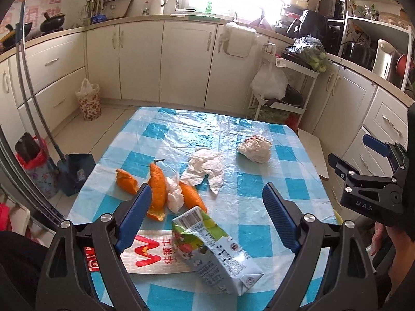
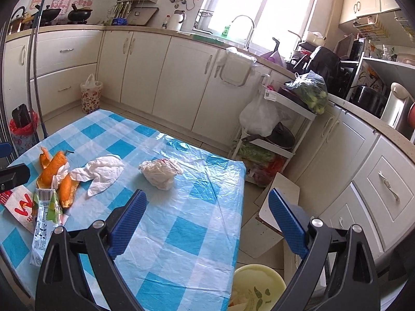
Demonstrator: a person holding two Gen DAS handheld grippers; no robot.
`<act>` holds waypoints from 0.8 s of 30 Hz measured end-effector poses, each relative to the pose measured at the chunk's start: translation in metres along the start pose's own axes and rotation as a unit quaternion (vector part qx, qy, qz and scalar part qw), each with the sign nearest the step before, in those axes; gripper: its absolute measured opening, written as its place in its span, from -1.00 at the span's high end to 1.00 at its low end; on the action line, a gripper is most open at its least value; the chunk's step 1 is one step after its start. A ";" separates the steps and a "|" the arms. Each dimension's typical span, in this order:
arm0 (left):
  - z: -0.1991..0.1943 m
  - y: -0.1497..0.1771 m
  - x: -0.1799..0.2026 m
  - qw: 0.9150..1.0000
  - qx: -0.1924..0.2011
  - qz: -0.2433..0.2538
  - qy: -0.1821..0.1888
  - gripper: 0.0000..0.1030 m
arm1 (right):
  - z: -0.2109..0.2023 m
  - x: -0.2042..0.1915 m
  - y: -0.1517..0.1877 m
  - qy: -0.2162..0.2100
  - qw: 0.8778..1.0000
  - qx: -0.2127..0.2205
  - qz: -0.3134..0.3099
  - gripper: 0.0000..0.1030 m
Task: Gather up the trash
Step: 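Move the right tool back over the table to the milk carton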
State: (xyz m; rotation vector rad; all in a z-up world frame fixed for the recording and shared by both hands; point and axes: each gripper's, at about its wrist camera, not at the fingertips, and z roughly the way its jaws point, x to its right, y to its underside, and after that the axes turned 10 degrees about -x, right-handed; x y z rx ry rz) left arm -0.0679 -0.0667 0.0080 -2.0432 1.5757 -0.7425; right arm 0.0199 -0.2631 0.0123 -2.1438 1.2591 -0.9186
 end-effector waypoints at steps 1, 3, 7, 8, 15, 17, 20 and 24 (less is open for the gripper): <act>0.000 0.001 -0.006 1.000 -0.002 -0.001 -0.004 -0.63 | 0.000 -0.003 0.000 -0.007 1.000 -0.002 -0.003 -0.77; 0.000 0.004 -0.017 1.000 -0.007 0.000 -0.014 -0.63 | -0.001 -0.009 0.000 -0.027 1.000 -0.006 -0.006 -0.77; -0.003 0.008 -0.040 0.999 -0.011 0.006 -0.039 -0.63 | -0.004 -0.018 0.001 -0.095 0.995 -0.017 -0.004 -0.77; -0.003 0.009 -0.047 0.999 -0.014 0.007 -0.044 -0.63 | -0.004 -0.019 0.001 -0.112 0.993 -0.020 -0.004 -0.77; 0.006 0.020 -0.093 0.994 -0.057 -0.011 -0.088 -0.63 | -0.004 -0.051 0.006 -0.223 0.973 -0.051 -0.020 -0.77; 0.012 0.024 -0.098 0.993 -0.078 -0.003 -0.094 -0.63 | -0.001 -0.064 0.007 -0.251 0.965 -0.066 -0.030 -0.77; 0.020 0.033 -0.096 0.989 -0.102 0.032 -0.102 -0.63 | 0.003 -0.083 0.009 -0.286 0.953 -0.088 -0.045 -0.77; 0.024 0.043 -0.087 0.981 -0.124 0.103 -0.110 -0.63 | 0.014 -0.113 0.012 -0.305 0.942 -0.120 -0.068 -0.77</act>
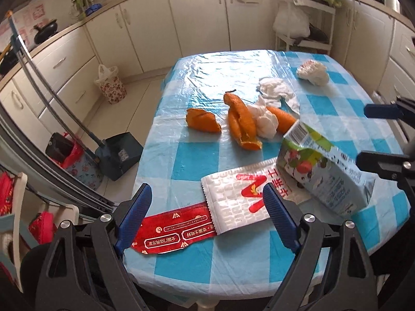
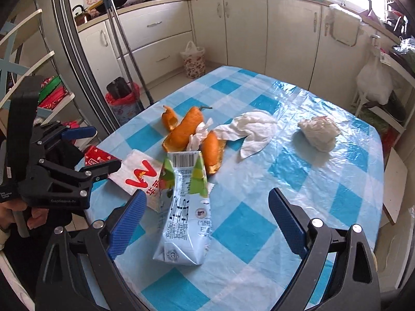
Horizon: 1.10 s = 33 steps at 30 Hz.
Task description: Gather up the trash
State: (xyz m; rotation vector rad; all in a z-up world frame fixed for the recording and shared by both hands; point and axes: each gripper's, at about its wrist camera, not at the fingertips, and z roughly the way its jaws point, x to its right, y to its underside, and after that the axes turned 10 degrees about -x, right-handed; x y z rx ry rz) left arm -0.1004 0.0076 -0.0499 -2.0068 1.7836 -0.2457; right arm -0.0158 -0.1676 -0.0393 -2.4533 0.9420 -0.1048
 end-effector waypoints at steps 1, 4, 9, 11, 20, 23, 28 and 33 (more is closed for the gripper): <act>0.000 0.002 0.003 1.000 -0.002 0.022 -0.005 -0.63 | 0.006 -0.004 -0.001 0.000 1.000 -0.009 -0.004 -0.77; 0.002 0.007 0.006 0.998 -0.013 0.066 -0.019 -0.63 | 0.024 -0.008 -0.005 -0.007 0.999 -0.035 -0.005 -0.77; 0.016 0.011 -0.003 0.996 -0.049 0.071 0.001 -0.63 | 0.043 -0.005 -0.009 -0.037 0.997 -0.061 0.013 -0.65; 0.022 0.008 0.000 0.994 -0.058 0.088 0.008 -0.63 | 0.049 -0.002 -0.009 -0.052 0.995 -0.077 0.022 -0.34; 0.047 -0.019 0.012 0.984 -0.082 0.150 0.051 -0.63 | 0.039 0.018 0.006 -0.057 0.993 -0.088 0.046 -0.06; 0.050 -0.021 0.010 0.982 -0.100 0.127 0.093 -0.48 | 0.030 0.031 0.013 -0.046 0.994 -0.081 0.065 -0.06; 0.039 -0.008 0.035 0.971 -0.107 0.171 0.128 -0.38 | 0.016 0.063 0.025 -0.013 0.990 -0.074 0.117 -0.06; 0.021 0.002 0.059 0.964 -0.064 0.245 0.079 -0.38 | 0.009 0.077 0.029 -0.008 0.988 -0.069 0.142 -0.06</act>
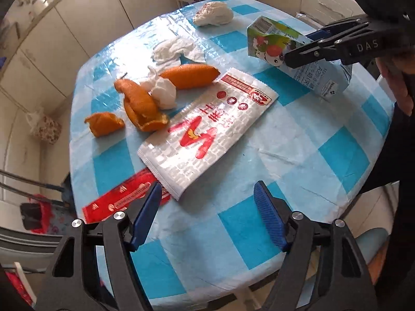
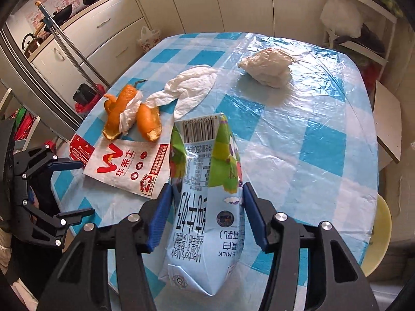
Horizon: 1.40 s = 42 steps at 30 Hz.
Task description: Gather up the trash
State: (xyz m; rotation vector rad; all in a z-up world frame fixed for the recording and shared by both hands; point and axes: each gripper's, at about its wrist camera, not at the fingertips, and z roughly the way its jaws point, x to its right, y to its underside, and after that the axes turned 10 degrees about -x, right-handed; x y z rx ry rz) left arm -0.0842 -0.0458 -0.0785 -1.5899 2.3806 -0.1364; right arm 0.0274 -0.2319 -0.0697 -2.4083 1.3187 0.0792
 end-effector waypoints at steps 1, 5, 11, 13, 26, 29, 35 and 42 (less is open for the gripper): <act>-0.001 -0.002 -0.001 1.000 0.005 0.002 -0.010 -0.38 | 0.001 -0.001 -0.001 0.000 1.000 0.000 -0.001 -0.06; 0.001 -0.015 -0.016 1.000 0.004 -0.003 -0.017 -0.38 | 0.001 -0.002 -0.001 0.001 1.000 -0.001 -0.002 -0.06; 0.023 -0.029 -0.043 0.999 -0.005 -0.044 0.031 -0.43 | 0.006 -0.001 -0.002 0.001 1.000 -0.007 0.003 -0.16; 0.025 -0.028 -0.043 0.996 -0.016 -0.052 0.064 -0.34 | 0.007 -0.001 -0.002 0.001 1.000 -0.009 0.003 -0.16; -0.006 -0.030 -0.011 0.996 0.017 -0.008 0.084 0.02 | 0.006 0.002 -0.002 0.005 1.000 -0.008 0.008 -0.21; -0.003 -0.040 0.002 0.998 0.021 0.020 0.064 -0.07 | 0.007 0.002 -0.002 0.007 1.000 -0.009 0.007 -0.23; 0.015 -0.066 0.010 0.999 0.023 0.029 0.037 -0.15 | 0.008 0.002 -0.001 0.008 1.000 -0.012 0.007 -0.24; 0.022 -0.070 0.014 0.997 0.011 0.018 0.079 0.74 | 0.006 0.007 0.000 0.005 1.000 -0.012 0.014 -0.24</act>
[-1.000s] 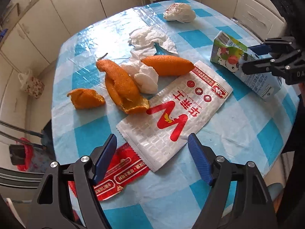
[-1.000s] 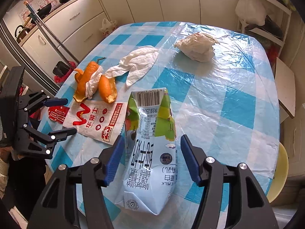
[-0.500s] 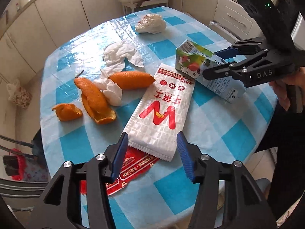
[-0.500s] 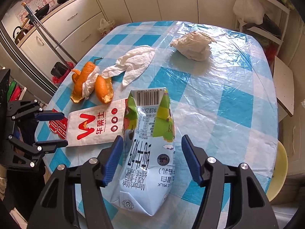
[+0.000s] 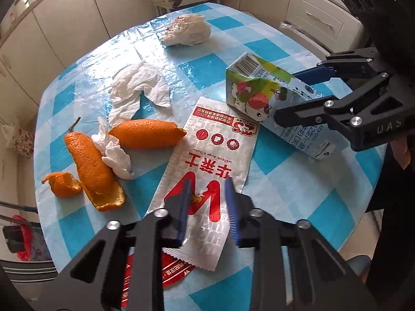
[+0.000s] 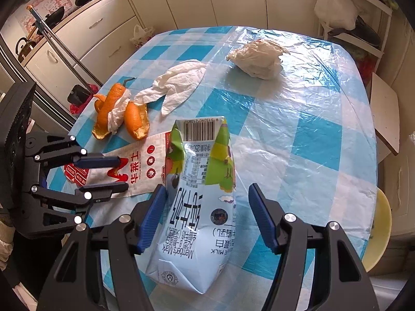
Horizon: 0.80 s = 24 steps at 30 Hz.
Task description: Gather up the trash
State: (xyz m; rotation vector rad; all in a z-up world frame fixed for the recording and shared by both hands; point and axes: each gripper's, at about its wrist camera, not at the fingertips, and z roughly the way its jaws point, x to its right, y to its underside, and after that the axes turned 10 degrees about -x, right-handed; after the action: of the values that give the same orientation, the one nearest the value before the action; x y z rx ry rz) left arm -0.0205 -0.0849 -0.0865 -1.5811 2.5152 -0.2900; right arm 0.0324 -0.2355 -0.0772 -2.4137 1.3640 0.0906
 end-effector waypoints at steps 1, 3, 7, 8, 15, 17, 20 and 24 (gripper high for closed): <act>0.000 0.001 0.002 1.000 0.000 0.002 0.002 0.92 | -0.001 0.000 0.000 0.000 1.000 0.001 0.000 -0.24; -0.001 0.004 0.004 1.000 0.000 -0.004 0.009 0.98 | -0.002 0.000 0.000 -0.001 1.000 0.002 0.000 -0.24; -0.016 0.010 0.001 1.000 0.025 -0.010 0.016 0.97 | -0.003 -0.001 0.001 -0.002 1.000 0.002 -0.003 -0.24; -0.022 0.011 0.000 0.999 0.037 -0.006 0.012 0.90 | -0.003 -0.001 0.001 -0.002 1.000 0.002 -0.005 -0.24; -0.024 0.014 0.009 0.996 0.039 0.049 -0.062 -0.55 | -0.004 -0.002 0.002 -0.005 1.000 0.003 -0.005 -0.25; -0.011 0.011 0.006 0.997 0.014 0.053 -0.061 -0.56 | -0.004 -0.002 0.002 -0.005 1.000 0.003 -0.005 -0.25; 0.000 0.010 -0.005 0.999 -0.005 0.030 -0.039 -0.53 | -0.004 -0.003 0.001 -0.006 1.000 0.003 -0.007 -0.25; -0.001 0.008 -0.016 1.000 0.000 -0.006 0.006 0.43 | -0.004 -0.002 0.001 -0.005 1.000 0.002 -0.004 -0.25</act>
State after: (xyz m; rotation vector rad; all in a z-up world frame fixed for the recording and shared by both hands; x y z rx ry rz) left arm -0.0204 -0.0666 -0.0872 -1.6007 2.5156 -0.3014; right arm 0.0300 -0.2356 -0.0737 -2.4133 1.3482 0.0976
